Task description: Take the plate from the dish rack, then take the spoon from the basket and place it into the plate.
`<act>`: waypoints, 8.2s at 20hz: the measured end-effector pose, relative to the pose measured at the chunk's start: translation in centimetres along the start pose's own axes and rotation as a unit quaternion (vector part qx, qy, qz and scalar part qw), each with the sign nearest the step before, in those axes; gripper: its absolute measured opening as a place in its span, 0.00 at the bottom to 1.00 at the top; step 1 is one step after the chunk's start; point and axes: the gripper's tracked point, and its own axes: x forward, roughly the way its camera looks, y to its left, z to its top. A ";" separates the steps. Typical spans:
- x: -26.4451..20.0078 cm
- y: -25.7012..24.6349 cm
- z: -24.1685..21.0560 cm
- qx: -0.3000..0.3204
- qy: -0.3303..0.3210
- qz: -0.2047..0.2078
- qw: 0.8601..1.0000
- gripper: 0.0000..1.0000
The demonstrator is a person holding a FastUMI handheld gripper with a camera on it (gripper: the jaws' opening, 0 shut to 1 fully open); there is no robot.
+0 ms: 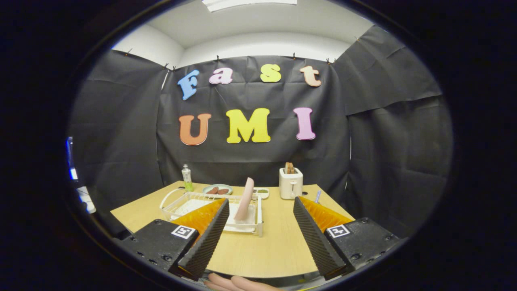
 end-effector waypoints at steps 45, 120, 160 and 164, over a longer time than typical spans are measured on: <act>33.5 4.3 -0.8 -0.162 0.533 -0.187 0.809 0.21; 14.5 -2.4 -18.8 -0.020 0.309 -0.010 0.951 0.90; 35.1 -23.5 -9.2 0.091 0.165 -0.077 0.979 0.25; 35.0 -23.4 -8.5 0.080 0.149 -0.080 0.982 0.18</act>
